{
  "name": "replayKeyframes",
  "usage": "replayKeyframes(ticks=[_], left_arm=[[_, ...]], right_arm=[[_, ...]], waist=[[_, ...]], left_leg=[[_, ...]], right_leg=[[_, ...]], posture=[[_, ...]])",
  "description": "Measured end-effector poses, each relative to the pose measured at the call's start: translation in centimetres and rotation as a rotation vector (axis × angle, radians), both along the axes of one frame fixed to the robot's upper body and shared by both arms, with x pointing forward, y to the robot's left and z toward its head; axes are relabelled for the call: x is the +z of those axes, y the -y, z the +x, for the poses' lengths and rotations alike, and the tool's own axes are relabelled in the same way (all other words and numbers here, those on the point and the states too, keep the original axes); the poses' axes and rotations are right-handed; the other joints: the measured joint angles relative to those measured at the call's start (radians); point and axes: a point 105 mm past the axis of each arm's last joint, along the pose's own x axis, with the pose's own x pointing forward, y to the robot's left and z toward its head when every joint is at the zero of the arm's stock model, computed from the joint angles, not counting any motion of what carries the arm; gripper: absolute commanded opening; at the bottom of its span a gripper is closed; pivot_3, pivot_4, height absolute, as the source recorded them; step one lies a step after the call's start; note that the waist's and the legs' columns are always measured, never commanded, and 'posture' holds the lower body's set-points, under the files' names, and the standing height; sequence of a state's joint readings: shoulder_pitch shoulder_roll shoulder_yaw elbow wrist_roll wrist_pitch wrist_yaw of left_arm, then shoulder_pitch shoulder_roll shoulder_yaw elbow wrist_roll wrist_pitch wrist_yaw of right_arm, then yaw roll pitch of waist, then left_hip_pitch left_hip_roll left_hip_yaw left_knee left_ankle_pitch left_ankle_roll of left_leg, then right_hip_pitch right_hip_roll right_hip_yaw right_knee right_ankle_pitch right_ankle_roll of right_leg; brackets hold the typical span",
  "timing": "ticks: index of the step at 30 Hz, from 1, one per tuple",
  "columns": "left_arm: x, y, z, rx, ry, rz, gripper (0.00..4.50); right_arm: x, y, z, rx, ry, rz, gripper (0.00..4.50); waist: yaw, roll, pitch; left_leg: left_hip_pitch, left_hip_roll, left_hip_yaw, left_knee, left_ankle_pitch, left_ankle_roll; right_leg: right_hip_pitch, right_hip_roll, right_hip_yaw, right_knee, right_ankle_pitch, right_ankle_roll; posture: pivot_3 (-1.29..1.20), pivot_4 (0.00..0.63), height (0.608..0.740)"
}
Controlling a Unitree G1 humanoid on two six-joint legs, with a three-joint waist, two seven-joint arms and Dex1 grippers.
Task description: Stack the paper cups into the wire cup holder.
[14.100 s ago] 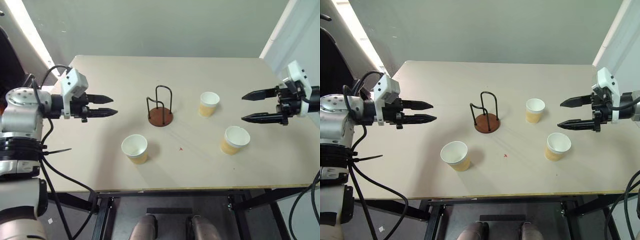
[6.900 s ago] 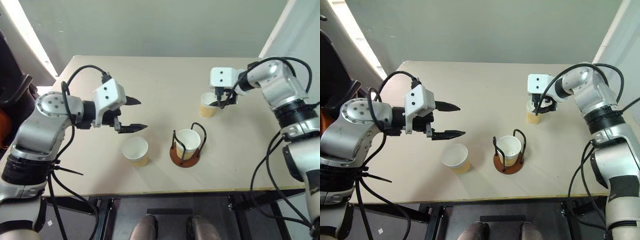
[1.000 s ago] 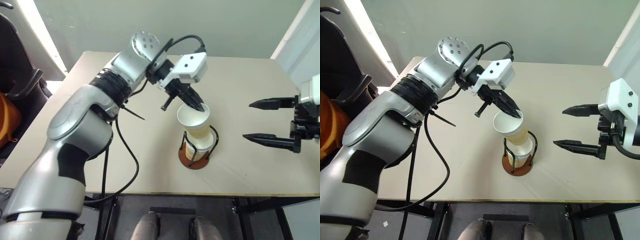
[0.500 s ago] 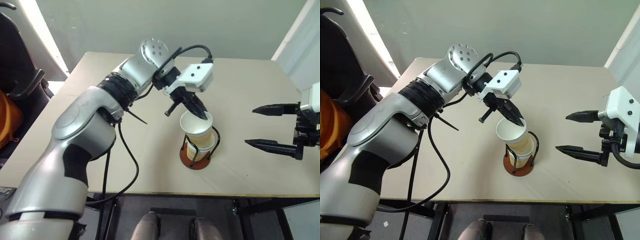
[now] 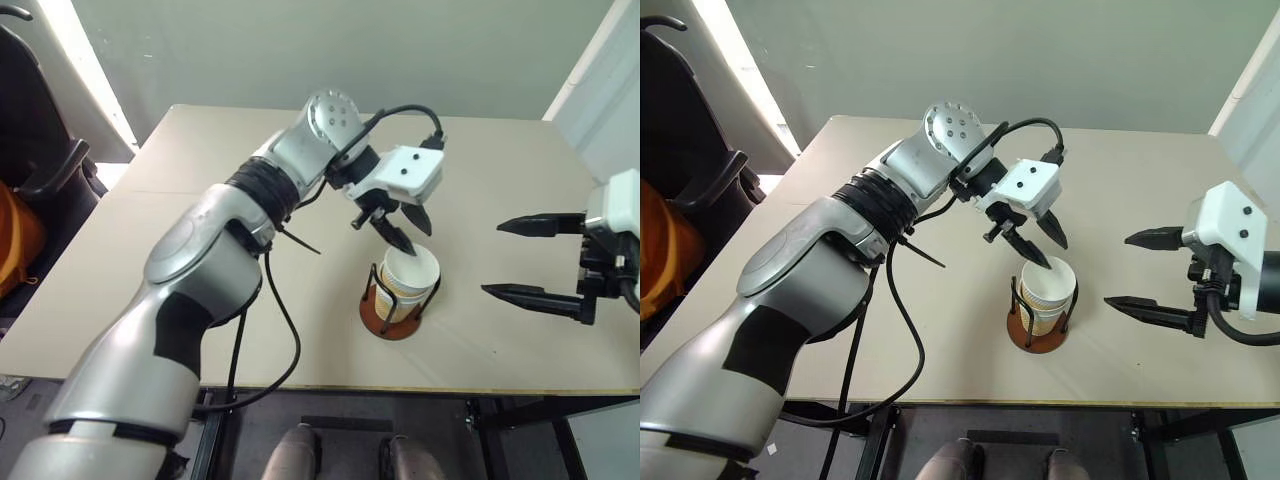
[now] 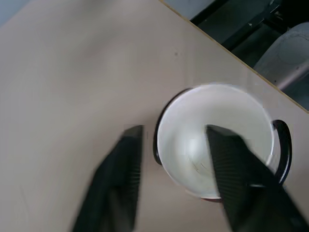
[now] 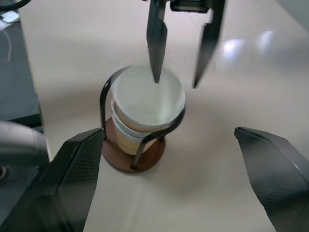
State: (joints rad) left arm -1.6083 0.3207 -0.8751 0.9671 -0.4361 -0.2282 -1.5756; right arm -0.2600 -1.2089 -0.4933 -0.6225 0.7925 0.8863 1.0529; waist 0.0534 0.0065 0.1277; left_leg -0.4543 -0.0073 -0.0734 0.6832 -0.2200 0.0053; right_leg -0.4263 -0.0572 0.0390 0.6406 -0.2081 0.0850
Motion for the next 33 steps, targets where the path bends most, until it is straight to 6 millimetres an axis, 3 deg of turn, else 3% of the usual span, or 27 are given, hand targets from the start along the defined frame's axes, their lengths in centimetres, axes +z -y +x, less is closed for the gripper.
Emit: replayKeyframes(ticks=[1, 5, 8, 10, 13, 17, 22, 29, 33], left_arm=[[0.0, -0.1, 0.1, 0.000, 0.008, 0.000, 3.36], [1.2, 0.1, 0.5, 0.017, 0.020, -0.084, 3.36], [2.4, -1.2, 1.3, 0.077, 0.030, -0.141, 3.36], [2.4, -3.5, 2.1, 0.137, 0.025, -0.173, 3.36], [0.8, -8.2, 3.1, 0.266, -0.023, -0.203, 3.36], [-1.7, -15.1, 2.6, 0.457, -0.064, -0.167, 3.36], [-1.1, -21.6, 0.6, 0.714, -0.066, -0.233, 3.36], [-0.4, -26.9, -1.6, 1.000, -0.079, -0.379, 3.36], [-2.0, -27.0, -2.5, 1.045, -0.122, -0.370, 3.36]], right_arm=[[0.1, -0.1, 0.1, 0.005, 0.001, -0.005, 4.50], [0.0, -0.4, 0.5, 0.033, -0.003, -0.007, 4.50], [-0.5, -0.4, 1.1, 0.057, -0.032, -0.018, 4.50], [-0.5, -0.3, 1.7, 0.072, -0.036, -0.022, 4.50], [-0.5, 0.2, 2.7, 0.066, -0.063, -0.009, 4.50], [-0.4, 2.1, 3.3, 0.042, -0.106, -0.026, 4.50], [-0.2, 3.9, 4.2, 0.008, -0.095, -0.027, 4.50], [0.0, 3.2, 4.2, 0.054, -0.088, -0.002, 4.50], [-0.1, 3.1, 4.6, 0.057, -0.085, 0.016, 4.50]], waist=[[0.000, 0.000, 0.000], [0.001, 0.000, 0.000], [0.000, 0.000, 0.000], [-0.009, 0.003, -0.002], [-0.022, 0.004, -0.002], [-0.027, 0.004, -0.002], [-0.026, 0.004, -0.002], [-0.033, 0.004, -0.002], [-0.035, 0.003, -0.002]], left_leg=[[0.000, 0.000, 0.000, 0.000, 0.000, 0.000], [0.000, 0.000, 0.000, 0.000, -0.001, 0.001], [0.000, 0.000, 0.001, 0.000, -0.001, 0.002], [0.002, 0.000, 0.003, 0.000, -0.001, 0.002], [0.003, 0.000, 0.005, -0.001, -0.001, 0.002], [-0.001, 0.000, 0.005, -0.001, -0.001, 0.002], [0.001, 0.000, 0.005, -0.001, -0.002, 0.003], [0.007, 0.001, 0.005, -0.003, 0.000, 0.001], [0.014, 0.001, 0.004, -0.007, -0.006, 0.010]], right_leg=[[0.000, 0.000, 0.000, 0.000, 0.000, 0.000], [0.000, 0.000, 0.001, 0.000, 0.000, 0.001], [-0.001, 0.000, 0.002, 0.000, -0.001, 0.001], [-0.001, 0.001, 0.005, 0.000, -0.001, 0.002], [-0.002, 0.005, 0.012, 0.003, -0.002, 0.004], [-0.008, 0.006, 0.015, 0.002, -0.003, 0.003], [-0.007, 0.005, 0.015, 0.003, -0.005, -0.001], [-0.005, 0.006, 0.015, 0.006, -0.006, -0.016], [0.001, 0.005, 0.015, 0.005, -0.008, -0.021]], posture=[[0.00, 0.150, 0.740], [0.00, 0.150, 0.740], [0.00, 0.150, 0.740], [0.00, 0.150, 0.740], [0.00, 0.150, 0.740], [0.00, 0.150, 0.740], [0.00, 0.150, 0.740], [0.00, 0.150, 0.740], [0.00, 0.150, 0.740]])
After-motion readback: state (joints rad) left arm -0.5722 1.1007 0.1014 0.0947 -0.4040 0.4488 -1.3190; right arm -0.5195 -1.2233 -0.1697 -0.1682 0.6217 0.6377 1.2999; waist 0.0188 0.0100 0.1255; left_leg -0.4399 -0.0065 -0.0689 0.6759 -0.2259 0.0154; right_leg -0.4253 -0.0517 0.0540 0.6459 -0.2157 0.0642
